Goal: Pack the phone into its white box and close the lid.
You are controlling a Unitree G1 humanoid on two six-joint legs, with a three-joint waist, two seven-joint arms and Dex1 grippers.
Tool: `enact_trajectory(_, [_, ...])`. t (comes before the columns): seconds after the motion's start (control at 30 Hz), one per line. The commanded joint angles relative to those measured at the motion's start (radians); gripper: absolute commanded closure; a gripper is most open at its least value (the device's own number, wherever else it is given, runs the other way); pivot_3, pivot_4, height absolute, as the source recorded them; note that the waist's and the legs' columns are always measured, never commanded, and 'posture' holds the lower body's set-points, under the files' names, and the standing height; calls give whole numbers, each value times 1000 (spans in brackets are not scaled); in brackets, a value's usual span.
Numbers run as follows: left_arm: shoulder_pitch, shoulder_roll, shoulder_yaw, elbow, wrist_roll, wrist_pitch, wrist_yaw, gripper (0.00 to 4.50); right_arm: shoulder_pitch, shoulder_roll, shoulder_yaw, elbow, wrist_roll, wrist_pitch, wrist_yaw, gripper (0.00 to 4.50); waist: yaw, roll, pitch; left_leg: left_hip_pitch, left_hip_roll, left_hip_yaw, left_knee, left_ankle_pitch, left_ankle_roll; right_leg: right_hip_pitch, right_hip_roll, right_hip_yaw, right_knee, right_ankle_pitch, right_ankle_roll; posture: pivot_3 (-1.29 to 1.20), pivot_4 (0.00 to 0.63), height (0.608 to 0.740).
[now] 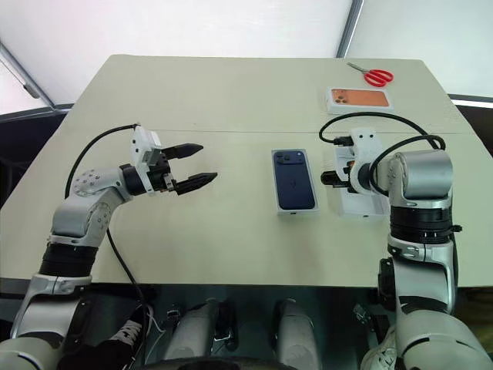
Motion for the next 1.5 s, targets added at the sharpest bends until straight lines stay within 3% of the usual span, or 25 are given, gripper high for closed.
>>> enact_trajectory(0.03, [-3, 6, 10, -36, 1, -15, 7, 0, -14, 0, -20, 3, 10, 7, -26, 60, 0, 0, 0, 0, 0, 0, 0, 0, 0, 0, 0, 0, 0, 0, 0, 0, 150, 738])
enact_trajectory(0.1, [-5, 10, 10, -30, 2, -17, 5, 0, -2, -2, -11, 4, 12, 7, -33, 60, -1, 0, 0, 0, 0, 0, 0, 0, 0, 0, 0, 0, 0, 0, 0, 0, 150, 738])
enact_trajectory(0.2, [-8, 15, 7, -26, 4, -13, 0, 0, 14, 3, -3, -3, 11, 7, -46, 1387, -2, 0, 0, 0, 0, 0, 0, 0, 0, 0, 0, 0, 0, 0, 0, 0, 150, 738])
enact_trajectory(0.4, [-11, 6, 6, -27, 2, -5, 8, 0, 32, 15, 7, -29, 18, 7, -63, 4472, -2, 0, 0, 0, 0, 0, 0, 0, 0, 0, 0, 0, 0, 0, 0, 0, 150, 738])
enact_trajectory(0.67, [-10, 5, 9, -26, 1, 3, 16, 0, 8, 39, -21, -10, 8, 7, -102, 4472, -3, 0, 0, 0, 1, 0, 0, 0, 0, 0, 1, 0, 0, 0, 0, 0, 150, 738])
enact_trajectory(0.87, [-8, 8, 12, -22, 3, 2, 21, 0, -111, 100, -131, 64, -30, 2, -169, 4472, -5, 1, 0, -1, 1, 1, -1, 0, 0, -2, 1, 1, 0, 0, 0, 0, 150, 738])
enact_trajectory(0.93, [-12, 9, 12, -16, -2, 16, 19, 0, -149, 154, -219, 60, 16, 1, -137, 4472, -4, 1, 0, -2, 1, 1, -1, 0, 0, -3, 1, 1, 0, 0, 0, 0, 150, 738])
enact_trajectory(1.03, [-16, 9, 14, -8, -5, 25, 19, 0, -122, 123, -149, 3, 66, -50, -57, 4472, -3, 1, 0, -2, 1, 1, -1, 0, 0, -3, 1, 1, 0, 0, 0, 0, 150, 738])
enact_trajectory(1.3, [-15, -15, 11, -24, 3, 12, 49, 0, -291, 348, -524, 13, 252, -13, -22, 4472, -5, 2, 1, -3, 1, 1, -1, 0, 0, -4, 1, 1, 2, 0, 0, 0, 150, 738])
enact_trajectory(1.43, [-25, -25, 14, -22, -4, 31, 69, 0, -278, 457, -616, -15, 394, 7, -73, 4472, -3, 1, 1, -3, 1, 1, -1, 0, 0, -4, 1, 1, 1, 0, 0, 0, 150, 738])
enact_trajectory(1.5, [-32, -37, 15, -17, -6, 38, 88, 0, -207, 527, -600, -55, 519, 7, -121, 4472, -2, 1, 1, -3, 0, 1, -1, 0, 0, -4, 1, 1, 2, 0, 0, 0, 150, 738])
